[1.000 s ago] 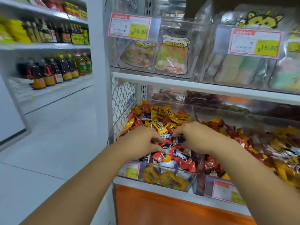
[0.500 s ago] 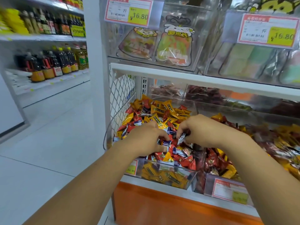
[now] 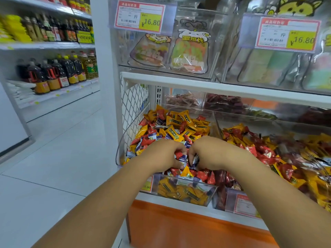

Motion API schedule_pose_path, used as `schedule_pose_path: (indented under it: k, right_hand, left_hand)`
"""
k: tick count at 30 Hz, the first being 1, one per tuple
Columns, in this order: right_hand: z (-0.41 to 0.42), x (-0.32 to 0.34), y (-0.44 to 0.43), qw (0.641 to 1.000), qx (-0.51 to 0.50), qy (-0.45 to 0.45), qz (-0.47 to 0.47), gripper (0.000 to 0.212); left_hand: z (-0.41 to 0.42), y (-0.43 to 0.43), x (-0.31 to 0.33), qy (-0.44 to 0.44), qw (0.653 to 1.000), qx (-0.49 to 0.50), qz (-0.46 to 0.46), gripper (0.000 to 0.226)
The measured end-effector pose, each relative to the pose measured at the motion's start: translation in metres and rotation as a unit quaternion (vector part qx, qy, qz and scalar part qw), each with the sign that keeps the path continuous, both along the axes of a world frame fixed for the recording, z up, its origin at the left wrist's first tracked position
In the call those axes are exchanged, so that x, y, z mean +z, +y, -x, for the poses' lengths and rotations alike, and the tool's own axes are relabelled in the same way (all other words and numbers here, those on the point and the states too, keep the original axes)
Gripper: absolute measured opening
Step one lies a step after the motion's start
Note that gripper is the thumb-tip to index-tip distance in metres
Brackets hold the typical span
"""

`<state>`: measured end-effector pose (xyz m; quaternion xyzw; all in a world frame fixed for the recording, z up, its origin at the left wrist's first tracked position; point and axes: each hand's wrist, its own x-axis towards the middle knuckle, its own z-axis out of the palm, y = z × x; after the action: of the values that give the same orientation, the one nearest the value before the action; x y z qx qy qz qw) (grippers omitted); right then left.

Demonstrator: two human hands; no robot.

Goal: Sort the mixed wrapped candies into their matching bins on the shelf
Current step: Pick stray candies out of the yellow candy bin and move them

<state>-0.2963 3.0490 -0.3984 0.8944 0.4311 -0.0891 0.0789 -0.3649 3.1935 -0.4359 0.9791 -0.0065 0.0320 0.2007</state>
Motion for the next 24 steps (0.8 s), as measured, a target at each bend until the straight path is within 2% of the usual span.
schedule_pose_path:
  k: [2, 7, 10, 12, 15, 20, 24]
  right_hand:
    - [0.001, 0.001, -0.002, 1.000, -0.005, -0.005, -0.013, 0.025]
    - [0.007, -0.006, 0.001, 0.998, 0.006, -0.057, 0.039, 0.044]
    - [0.007, 0.000, -0.001, 0.999, 0.005, -0.043, 0.006, 0.041]
    - [0.005, 0.011, -0.007, 0.999, -0.009, -0.009, -0.048, 0.041]
    - [0.002, 0.022, -0.013, 0.993, -0.034, 0.027, -0.111, 0.045]
    - [-0.005, 0.006, 0.005, 0.993, -0.036, 0.003, -0.108, 0.048]
    - [-0.010, -0.009, 0.022, 0.994, -0.052, -0.027, -0.094, 0.048]
  left_hand:
    - [0.002, 0.005, 0.001, -0.009, 0.999, 0.005, 0.039, 0.030]
    - [0.008, 0.015, 0.004, -0.032, 0.996, 0.020, 0.080, 0.023]
    - [0.011, 0.019, 0.005, -0.057, 0.993, 0.038, 0.101, 0.019]
    - [0.012, 0.025, 0.007, -0.069, 0.989, 0.048, 0.121, 0.014]
    - [0.015, 0.035, 0.012, -0.079, 0.987, 0.063, 0.125, 0.017]
    - [0.017, 0.040, 0.009, -0.070, 0.986, 0.084, 0.126, 0.020]
    - [0.019, 0.040, 0.012, -0.052, 0.986, 0.098, 0.123, 0.042]
